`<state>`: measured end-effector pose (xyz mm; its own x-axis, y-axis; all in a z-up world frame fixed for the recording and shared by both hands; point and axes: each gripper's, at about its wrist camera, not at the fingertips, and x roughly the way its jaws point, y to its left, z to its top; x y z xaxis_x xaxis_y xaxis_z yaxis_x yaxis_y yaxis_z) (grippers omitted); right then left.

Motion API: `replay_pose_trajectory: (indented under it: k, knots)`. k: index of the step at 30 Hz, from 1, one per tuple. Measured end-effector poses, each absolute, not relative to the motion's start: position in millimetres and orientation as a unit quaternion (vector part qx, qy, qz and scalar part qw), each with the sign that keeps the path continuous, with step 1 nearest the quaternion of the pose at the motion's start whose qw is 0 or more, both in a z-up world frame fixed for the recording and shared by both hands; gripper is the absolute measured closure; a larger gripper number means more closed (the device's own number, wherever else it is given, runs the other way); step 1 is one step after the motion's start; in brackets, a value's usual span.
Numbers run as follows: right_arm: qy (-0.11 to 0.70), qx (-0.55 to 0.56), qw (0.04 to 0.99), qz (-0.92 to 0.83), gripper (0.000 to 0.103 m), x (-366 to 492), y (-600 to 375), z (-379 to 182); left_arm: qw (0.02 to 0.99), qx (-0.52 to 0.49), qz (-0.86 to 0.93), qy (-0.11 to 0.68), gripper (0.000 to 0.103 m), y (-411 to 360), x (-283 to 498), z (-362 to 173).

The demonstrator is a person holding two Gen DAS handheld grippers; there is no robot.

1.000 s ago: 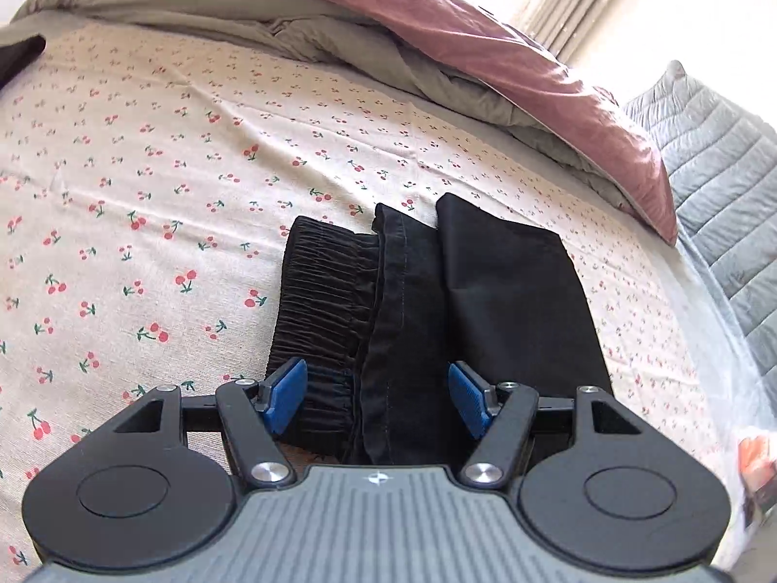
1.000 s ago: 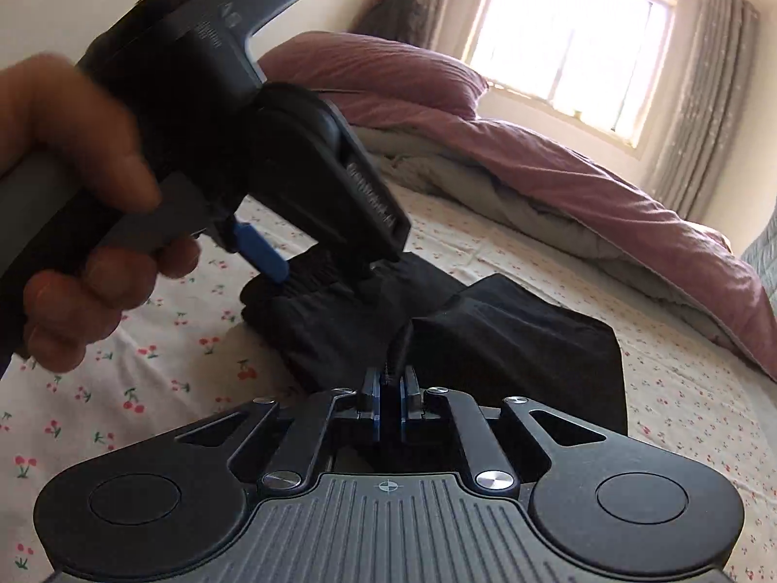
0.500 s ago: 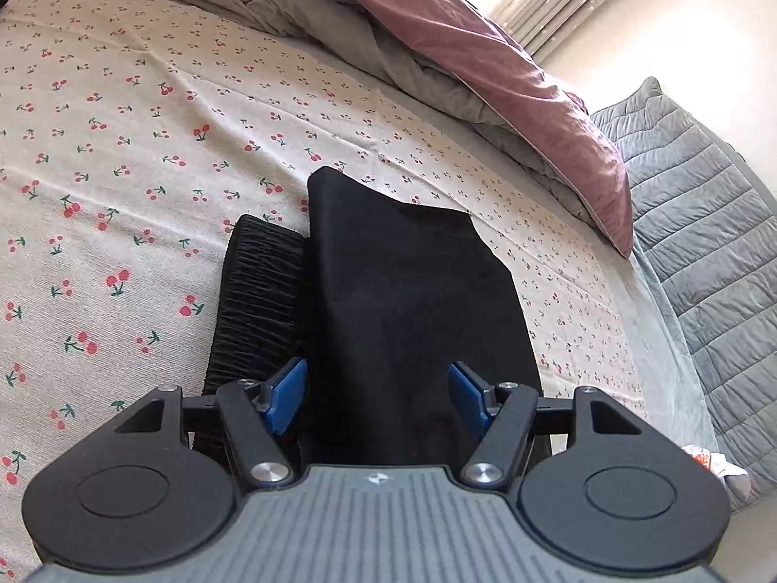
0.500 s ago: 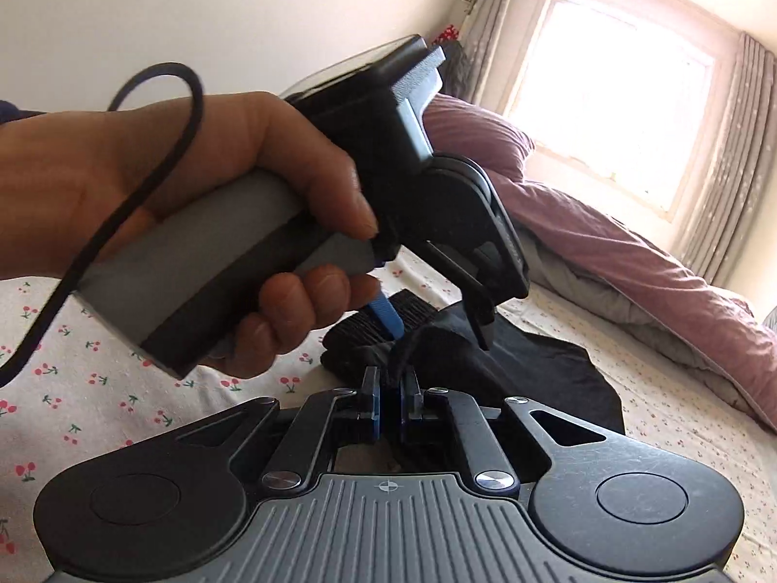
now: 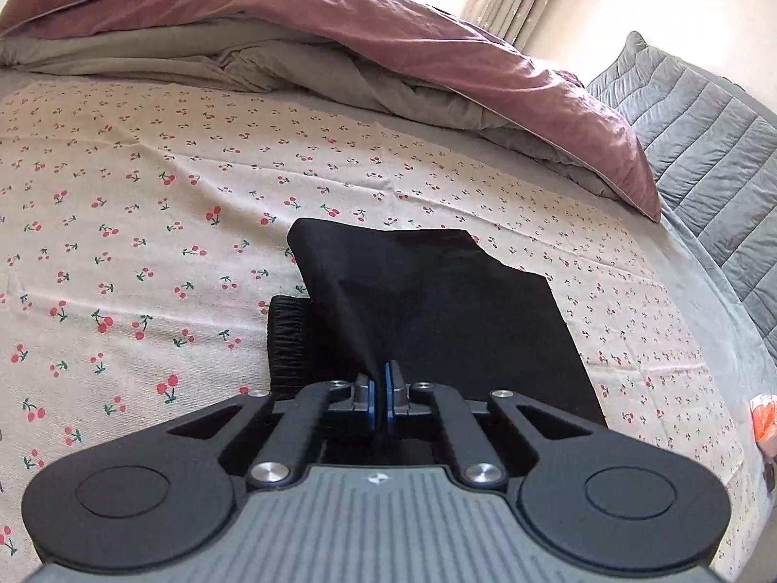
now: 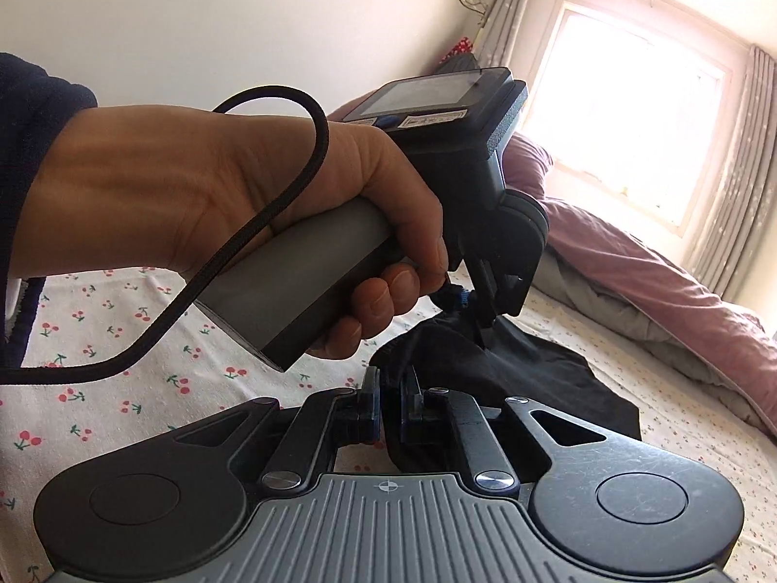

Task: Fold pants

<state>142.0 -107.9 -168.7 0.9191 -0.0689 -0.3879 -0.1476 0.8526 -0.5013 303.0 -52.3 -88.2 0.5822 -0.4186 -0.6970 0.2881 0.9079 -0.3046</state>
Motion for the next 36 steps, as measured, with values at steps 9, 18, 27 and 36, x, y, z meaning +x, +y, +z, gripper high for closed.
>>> replay_pose_trajectory:
  k: [9,18,27,36]
  knots:
    - [0.270,-0.239,0.930,0.075,0.078,153,-112,-171,0.887,-0.050,-0.179,0.422,0.094,-50,309,-103]
    - [0.302,-0.065,0.948,0.076,0.060,139,-204,-89,0.908,-0.033,-0.143,0.394,0.080,-39,305,-83]
    - [0.332,0.001,0.941,-0.068,0.081,188,-310,-68,0.897,-0.011,-0.215,0.386,0.080,-66,282,-78]
    - [0.428,0.036,0.900,-0.079,0.084,231,-343,-135,0.890,0.022,-0.187,0.415,0.080,-66,290,-111]
